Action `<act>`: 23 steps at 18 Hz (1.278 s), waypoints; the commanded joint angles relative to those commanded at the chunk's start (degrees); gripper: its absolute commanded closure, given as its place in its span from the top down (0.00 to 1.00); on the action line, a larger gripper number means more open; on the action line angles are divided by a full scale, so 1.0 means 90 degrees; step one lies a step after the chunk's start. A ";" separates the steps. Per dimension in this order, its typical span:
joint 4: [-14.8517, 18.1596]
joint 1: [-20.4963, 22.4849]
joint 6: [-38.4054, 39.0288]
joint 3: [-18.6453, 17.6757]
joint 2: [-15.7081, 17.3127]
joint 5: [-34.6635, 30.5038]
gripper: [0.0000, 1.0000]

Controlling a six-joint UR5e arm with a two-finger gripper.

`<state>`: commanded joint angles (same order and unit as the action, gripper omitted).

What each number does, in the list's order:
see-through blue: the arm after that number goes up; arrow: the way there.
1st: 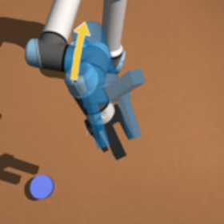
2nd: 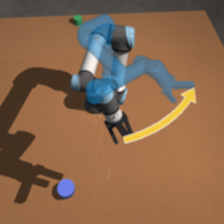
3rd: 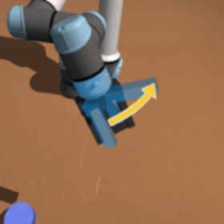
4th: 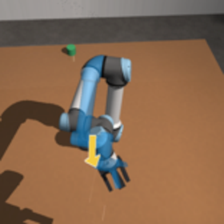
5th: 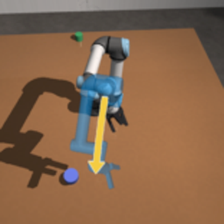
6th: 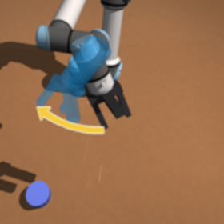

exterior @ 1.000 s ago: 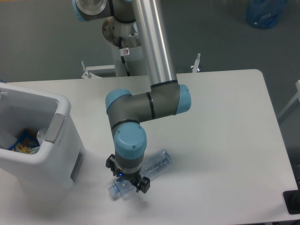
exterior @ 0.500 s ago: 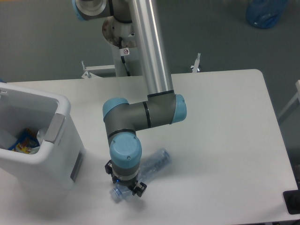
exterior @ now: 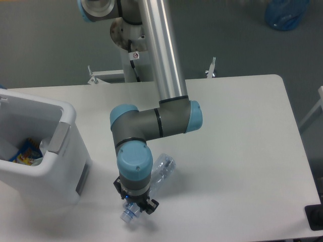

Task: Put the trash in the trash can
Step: 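Lift the bottle and carry it over the bin, then lower the bottle into the bin and open the gripper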

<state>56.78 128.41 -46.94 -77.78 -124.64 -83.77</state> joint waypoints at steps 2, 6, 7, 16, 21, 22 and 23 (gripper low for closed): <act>0.0000 0.0058 0.0273 0.0117 0.0176 0.0331 0.32; 0.0000 0.0351 0.0713 0.0507 0.0469 0.1229 0.33; 0.0000 0.0420 0.0820 0.0605 0.0528 0.1473 0.33; 0.0000 0.0723 0.1825 0.1044 0.1446 0.4197 0.34; -0.0010 0.0674 0.2169 0.1182 0.1651 0.5741 0.34; -0.0010 0.0655 0.2169 0.1182 0.1700 0.5908 0.34; -0.0020 0.0626 0.2159 0.1182 0.1720 0.6054 0.34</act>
<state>56.60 134.04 -27.51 -67.15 -109.16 -29.28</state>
